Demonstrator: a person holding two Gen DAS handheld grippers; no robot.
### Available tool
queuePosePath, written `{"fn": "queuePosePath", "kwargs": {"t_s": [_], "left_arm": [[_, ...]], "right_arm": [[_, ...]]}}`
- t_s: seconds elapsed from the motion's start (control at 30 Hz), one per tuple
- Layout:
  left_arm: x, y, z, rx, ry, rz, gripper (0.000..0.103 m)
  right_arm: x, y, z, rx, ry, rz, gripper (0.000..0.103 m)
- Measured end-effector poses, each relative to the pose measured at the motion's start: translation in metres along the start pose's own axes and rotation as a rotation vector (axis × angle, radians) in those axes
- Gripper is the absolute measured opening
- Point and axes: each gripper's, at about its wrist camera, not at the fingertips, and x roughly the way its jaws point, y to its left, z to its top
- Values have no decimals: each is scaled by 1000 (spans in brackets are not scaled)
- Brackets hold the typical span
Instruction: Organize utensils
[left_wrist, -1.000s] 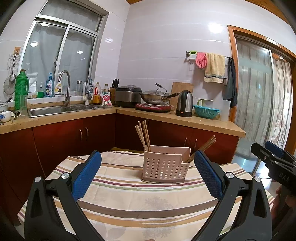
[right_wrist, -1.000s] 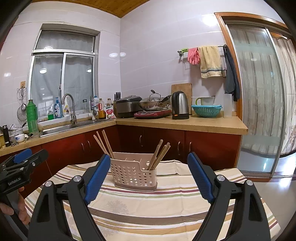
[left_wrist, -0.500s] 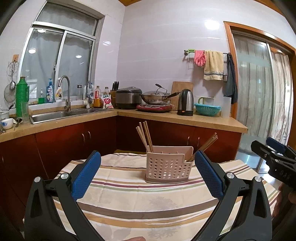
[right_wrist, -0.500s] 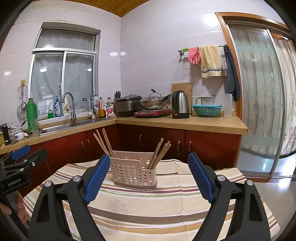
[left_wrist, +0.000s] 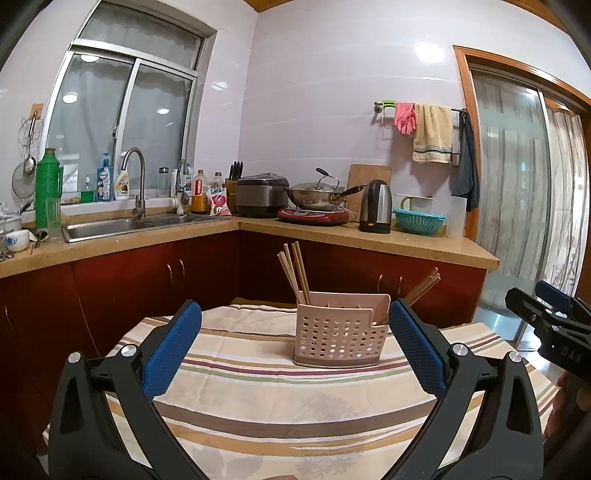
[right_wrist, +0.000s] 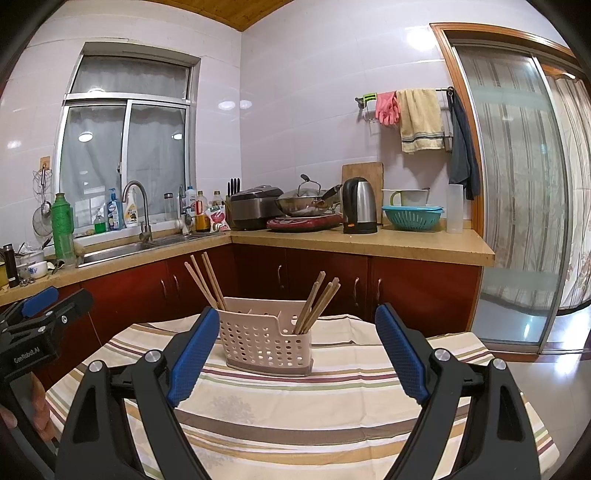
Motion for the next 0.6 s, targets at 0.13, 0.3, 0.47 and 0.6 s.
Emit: {"fn": "queuePosePath", "kwargs": {"t_s": [0.13,0.3,0.47,0.6], "left_arm": [[3,5,-2,-21,10,-12,99],[9,7,-4,-14,15,-17,99],[26,12,-9,-20,39,-1,99],[54,22,-21,-10,100,44,99]], "right_arm": [[1,-5,-3,-2,6,-2,84],[10,-7,-6,-3,21,-5,84],[19,-13,-10,-3,40,-16,84],[30,-23,-17,3,66,-37,85]]}}
